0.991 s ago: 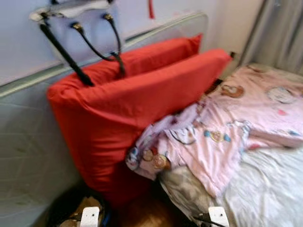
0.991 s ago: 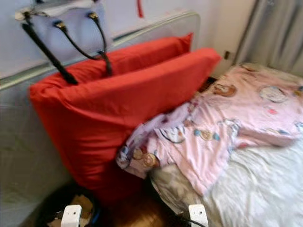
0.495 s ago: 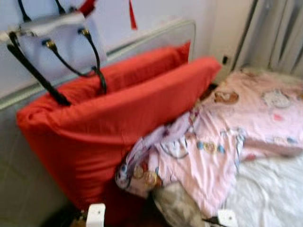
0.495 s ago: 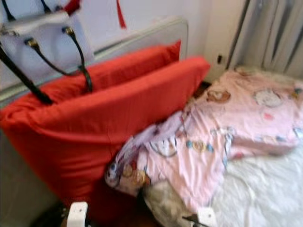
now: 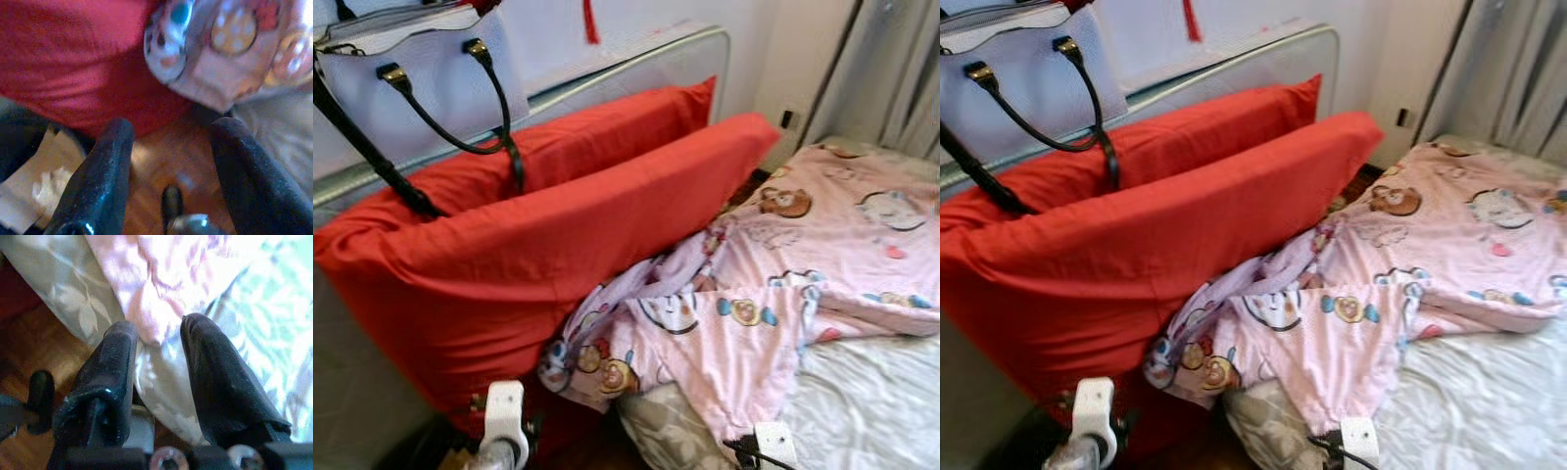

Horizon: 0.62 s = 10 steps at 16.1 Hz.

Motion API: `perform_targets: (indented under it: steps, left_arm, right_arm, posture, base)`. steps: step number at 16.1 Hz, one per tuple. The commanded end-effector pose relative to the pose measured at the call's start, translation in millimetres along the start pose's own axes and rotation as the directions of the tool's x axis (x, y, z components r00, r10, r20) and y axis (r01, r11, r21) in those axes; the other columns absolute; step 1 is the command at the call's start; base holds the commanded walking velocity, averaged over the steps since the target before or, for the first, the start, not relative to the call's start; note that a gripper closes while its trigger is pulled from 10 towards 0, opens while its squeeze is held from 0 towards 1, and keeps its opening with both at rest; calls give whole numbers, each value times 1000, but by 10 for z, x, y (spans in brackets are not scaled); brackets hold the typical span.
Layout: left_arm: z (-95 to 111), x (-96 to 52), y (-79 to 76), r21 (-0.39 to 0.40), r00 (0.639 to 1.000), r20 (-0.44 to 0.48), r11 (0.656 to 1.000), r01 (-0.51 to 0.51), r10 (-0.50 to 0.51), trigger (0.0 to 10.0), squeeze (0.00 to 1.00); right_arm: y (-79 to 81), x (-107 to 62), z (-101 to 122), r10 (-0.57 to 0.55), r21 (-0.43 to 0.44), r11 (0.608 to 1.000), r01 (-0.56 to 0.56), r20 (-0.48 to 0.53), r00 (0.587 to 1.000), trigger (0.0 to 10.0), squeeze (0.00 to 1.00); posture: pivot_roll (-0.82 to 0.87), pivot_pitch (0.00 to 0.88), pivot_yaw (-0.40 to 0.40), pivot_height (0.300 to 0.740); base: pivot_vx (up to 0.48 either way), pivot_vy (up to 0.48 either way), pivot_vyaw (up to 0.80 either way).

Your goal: Clean up the room

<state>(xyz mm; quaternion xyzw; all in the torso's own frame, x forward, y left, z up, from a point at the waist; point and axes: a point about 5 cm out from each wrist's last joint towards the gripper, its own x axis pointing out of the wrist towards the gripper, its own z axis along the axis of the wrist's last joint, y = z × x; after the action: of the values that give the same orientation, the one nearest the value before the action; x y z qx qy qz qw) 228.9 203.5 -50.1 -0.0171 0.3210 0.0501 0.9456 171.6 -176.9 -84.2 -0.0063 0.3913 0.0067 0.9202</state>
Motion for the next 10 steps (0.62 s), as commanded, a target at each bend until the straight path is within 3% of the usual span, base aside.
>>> perform_targets:
  steps: [1, 2, 5, 9, 10]
  left_arm:
    - [104, 13, 24, -18, 998, 64, 1000, -3, 5, 10000, 0]
    - [130, 15, 32, -21, 997, 80, 1000, -5, 6, 10000, 0]
    - [502, -20, 100, -34, 946, 324, 999, -7, 18, 10000, 0]
    - [522, -133, 90, -6, 915, 404, 1000, 13, -9, 10000, 0]
    - [528, -158, 79, -9, 911, 413, 1000, 14, -9, 10000, 0]
  right_arm:
    - [49, -1, 28, 21, 18, 1000, -22, 39, 999, 10000, 0]
    - [52, -2, 31, 25, 16, 1000, -26, 44, 999, 10000, 0]
    - [41, -23, 50, 19, 54, 998, -25, 102, 995, 10000, 0]
    - [16, -49, 54, 1, 56, 998, -9, 146, 989, 10000, 0]
    - [88, 48, 729, 7, 2, 1000, -8, 412, 911, 10000, 0]
  posture:
    - [23, 0, 31, 740]
    - [21, 0, 31, 740]
    - [24, 0, 21, 740]
    - [11, 0, 17, 740]
    - [14, 0, 11, 740]
  base:
    - [0, 0, 0]
    - [0, 0, 0]
    - [0, 0, 0]
    - [0, 0, 0]
    - [0, 0, 0]
